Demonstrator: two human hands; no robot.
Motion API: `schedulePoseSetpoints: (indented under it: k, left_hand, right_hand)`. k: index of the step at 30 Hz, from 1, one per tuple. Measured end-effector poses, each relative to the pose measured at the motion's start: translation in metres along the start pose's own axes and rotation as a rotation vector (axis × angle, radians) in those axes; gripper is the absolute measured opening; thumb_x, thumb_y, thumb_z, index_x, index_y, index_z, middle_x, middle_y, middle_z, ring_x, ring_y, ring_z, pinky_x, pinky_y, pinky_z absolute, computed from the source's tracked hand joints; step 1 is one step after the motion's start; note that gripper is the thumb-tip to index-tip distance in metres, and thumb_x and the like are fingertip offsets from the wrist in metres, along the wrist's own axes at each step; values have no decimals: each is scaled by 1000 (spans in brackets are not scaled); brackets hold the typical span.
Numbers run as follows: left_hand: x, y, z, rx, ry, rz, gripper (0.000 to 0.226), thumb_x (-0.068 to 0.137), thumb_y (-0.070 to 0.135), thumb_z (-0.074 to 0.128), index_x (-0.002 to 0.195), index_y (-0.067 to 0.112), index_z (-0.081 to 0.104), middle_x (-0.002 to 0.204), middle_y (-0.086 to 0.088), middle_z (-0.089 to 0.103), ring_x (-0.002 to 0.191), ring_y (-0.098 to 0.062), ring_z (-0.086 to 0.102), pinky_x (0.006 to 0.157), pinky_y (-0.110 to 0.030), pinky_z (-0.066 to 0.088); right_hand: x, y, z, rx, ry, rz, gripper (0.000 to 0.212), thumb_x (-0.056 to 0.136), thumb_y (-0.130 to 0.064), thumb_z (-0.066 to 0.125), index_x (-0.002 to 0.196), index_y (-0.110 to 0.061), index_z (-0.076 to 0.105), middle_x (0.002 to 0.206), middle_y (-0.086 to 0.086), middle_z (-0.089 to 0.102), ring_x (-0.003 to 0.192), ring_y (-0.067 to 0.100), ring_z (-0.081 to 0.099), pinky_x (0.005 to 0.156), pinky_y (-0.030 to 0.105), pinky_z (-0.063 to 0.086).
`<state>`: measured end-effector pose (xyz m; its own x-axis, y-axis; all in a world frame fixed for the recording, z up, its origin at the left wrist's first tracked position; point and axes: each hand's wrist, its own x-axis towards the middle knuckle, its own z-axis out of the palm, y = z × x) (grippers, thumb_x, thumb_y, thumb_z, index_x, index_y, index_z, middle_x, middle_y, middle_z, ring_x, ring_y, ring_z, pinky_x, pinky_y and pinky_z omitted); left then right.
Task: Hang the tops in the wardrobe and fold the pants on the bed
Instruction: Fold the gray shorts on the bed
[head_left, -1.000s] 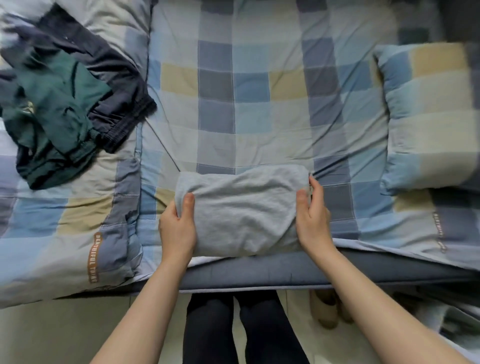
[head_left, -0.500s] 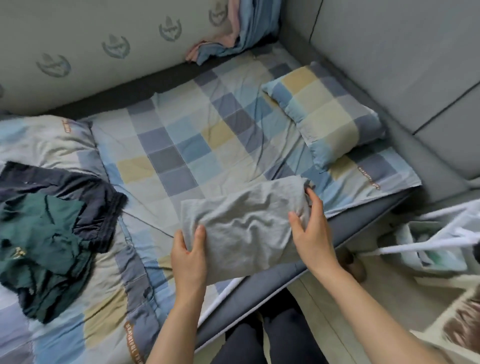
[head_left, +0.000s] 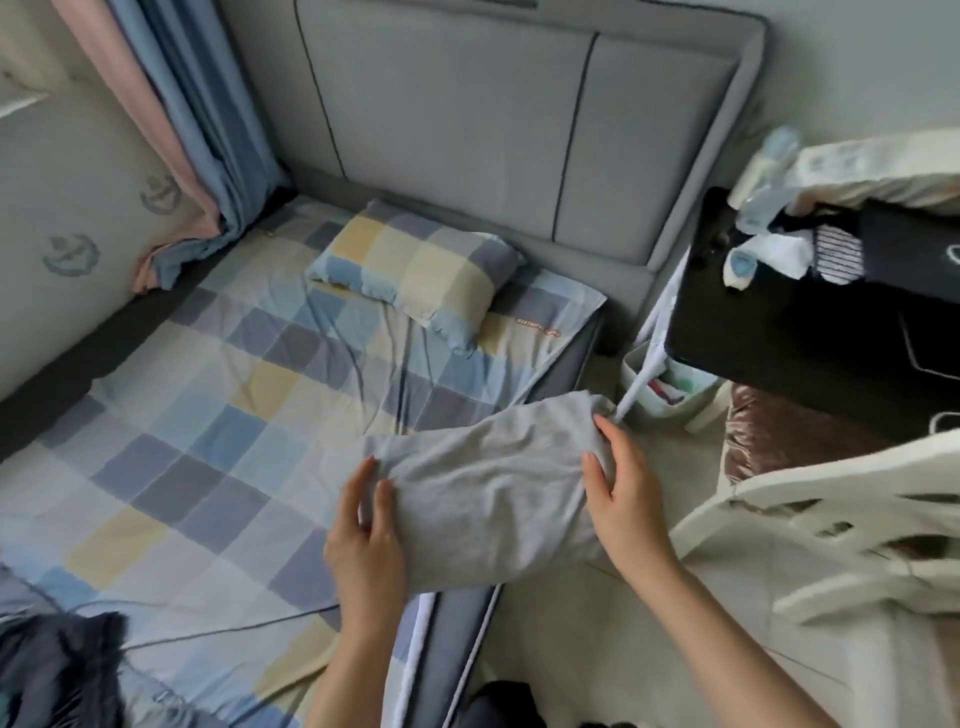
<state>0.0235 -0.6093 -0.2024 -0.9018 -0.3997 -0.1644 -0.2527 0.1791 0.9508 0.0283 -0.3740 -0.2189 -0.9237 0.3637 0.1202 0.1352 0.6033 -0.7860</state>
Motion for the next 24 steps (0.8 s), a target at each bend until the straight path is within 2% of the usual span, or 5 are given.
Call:
schedulePoseSetpoints:
  k: [5,8,13,19,24]
  left_hand:
    - [-38,20,60,4,-187,87,29,100,21,53,127,23,63,123,8,64,108,0,57,92,-17,38]
    - [-75,32,101,11,-334,123,32,98,23,57,129,23,62,116,12,64,88,16,56,78,-8,44]
    - [-156,45,162,-37,-522,108,40,89,23,69,127,32,59,108,22,61,86,13,62,68,-6,51]
    - [-267,46,246,60,-721,157,44,87,28,72,128,36,59,113,19,64,104,-6,65,93,-37,55]
    - [-352,52,312,74,-966,162,51,84,20,75,130,32,58,114,19,61,95,12,61,73,-4,48]
  right_hand:
    - [-27,36,-75,-14,182,108,42,97,-19,52,138,-14,47,135,4,54,123,17,50,94,8,29]
    - [-51,65,-129,-28,300,154,41,96,-19,52,137,-13,48,136,3,54,124,16,50,96,10,31]
    - [-93,113,-216,-49,426,210,41,97,-21,52,137,-13,48,131,3,56,114,2,46,93,11,34]
    - [-167,179,-328,-65,597,312,44,95,-25,51,138,-13,46,128,-7,51,115,-1,45,89,-1,31]
    - [-223,231,-402,-70,745,460,44,95,-25,54,137,-17,46,130,-1,55,111,4,50,89,14,41]
